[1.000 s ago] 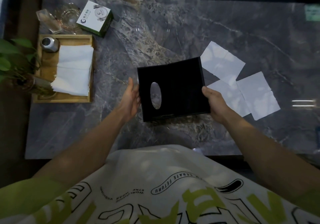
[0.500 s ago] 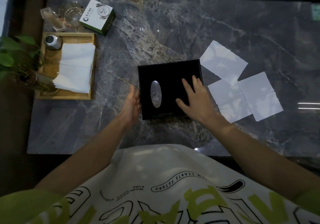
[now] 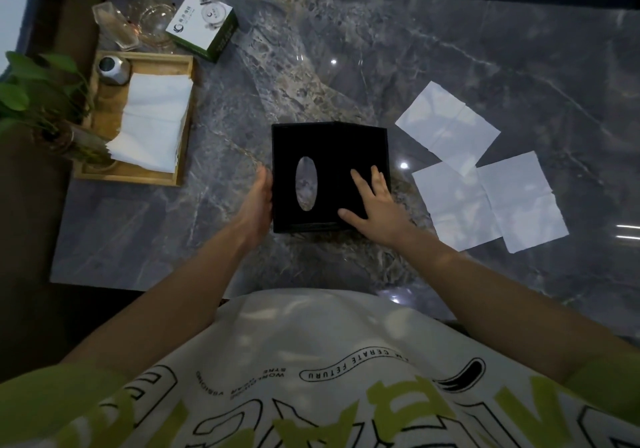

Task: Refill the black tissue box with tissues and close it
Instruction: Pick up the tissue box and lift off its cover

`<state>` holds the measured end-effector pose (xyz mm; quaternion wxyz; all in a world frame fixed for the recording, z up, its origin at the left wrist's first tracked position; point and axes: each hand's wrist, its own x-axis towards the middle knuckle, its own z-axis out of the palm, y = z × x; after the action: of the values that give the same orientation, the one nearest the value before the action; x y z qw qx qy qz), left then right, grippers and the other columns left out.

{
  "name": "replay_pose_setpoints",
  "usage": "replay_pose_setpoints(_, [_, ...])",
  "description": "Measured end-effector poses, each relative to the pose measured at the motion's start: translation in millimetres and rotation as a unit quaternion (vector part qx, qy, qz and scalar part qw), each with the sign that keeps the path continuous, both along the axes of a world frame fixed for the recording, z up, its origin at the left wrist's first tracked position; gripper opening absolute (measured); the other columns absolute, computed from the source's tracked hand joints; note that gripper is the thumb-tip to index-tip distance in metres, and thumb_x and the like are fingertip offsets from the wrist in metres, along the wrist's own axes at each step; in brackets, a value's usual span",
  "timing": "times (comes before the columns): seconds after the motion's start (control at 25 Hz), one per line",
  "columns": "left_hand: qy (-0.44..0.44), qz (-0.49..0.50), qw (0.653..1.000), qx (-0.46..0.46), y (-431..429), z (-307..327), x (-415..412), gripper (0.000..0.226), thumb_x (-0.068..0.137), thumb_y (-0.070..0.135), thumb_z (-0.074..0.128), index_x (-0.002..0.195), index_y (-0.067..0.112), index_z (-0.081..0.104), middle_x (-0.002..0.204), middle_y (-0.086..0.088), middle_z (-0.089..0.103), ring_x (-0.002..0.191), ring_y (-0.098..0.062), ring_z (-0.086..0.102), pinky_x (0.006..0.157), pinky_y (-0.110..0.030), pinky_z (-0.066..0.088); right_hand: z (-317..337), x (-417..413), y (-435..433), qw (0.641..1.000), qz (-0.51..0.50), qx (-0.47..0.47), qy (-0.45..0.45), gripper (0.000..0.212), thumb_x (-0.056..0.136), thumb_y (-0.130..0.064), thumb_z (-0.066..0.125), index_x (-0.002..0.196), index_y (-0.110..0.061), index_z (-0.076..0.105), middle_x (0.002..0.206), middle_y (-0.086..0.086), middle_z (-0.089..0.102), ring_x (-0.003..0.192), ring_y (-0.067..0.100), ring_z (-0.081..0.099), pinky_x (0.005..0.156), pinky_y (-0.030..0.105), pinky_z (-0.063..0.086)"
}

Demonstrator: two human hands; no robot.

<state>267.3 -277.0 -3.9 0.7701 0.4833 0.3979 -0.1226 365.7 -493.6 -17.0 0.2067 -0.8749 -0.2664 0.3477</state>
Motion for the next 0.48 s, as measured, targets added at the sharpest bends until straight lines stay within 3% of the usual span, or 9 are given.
replay_pose_setpoints(0.08, [-0.003, 0.000, 1.000, 0.002, -3.6, 1.6, 0.0, 0.055, 0.099, 0.057, 0.012, 0.115, 0.038, 0.062, 0.110, 0.014, 0.072, 0.106, -0.005, 0.065, 0.082, -0.023, 0.053, -2.5, 2.5, -2.3, 1.000, 0.002, 0.012, 0.010, 0.083, 0.093, -0.054, 0.053, 0.156, -0.031, 0.003, 0.163, 0.013, -0.014, 0.150, 0.030, -0.010, 0.118, 0.049, 0.018])
replay_pose_setpoints(0.16, [-0.009, 0.000, 1.000, 0.003, -5.4, 4.4, -0.6, 0.056, 0.099, 0.057, 0.012, 0.104, 0.044, 0.067, 0.105, 0.020, 0.072, 0.099, 0.001, 0.067, 0.076, -0.018, 0.054, -3.7, 5.4, -4.0, 1.000, 0.002, 0.017, 0.013, 0.083, 0.093, -0.053, 0.054, 0.156, -0.031, 0.005, 0.163, 0.014, -0.013, 0.150, 0.030, -0.009, 0.118, 0.048, 0.017])
replay_pose_setpoints(0.48, [-0.005, -0.003, 0.999, 0.037, -2.0, 3.1, -6.5, 0.049, 0.097, 0.060, 0.021, 0.118, 0.040, 0.060, 0.123, 0.011, 0.065, 0.122, -0.013, 0.056, 0.098, -0.032, 0.045, -1.0, -2.9, -7.3, 0.998, 0.002, -0.004, -0.070, 0.076, 0.096, -0.044, 0.054, 0.156, -0.017, 0.015, 0.163, 0.017, 0.001, 0.150, 0.031, 0.001, 0.120, 0.044, 0.017])
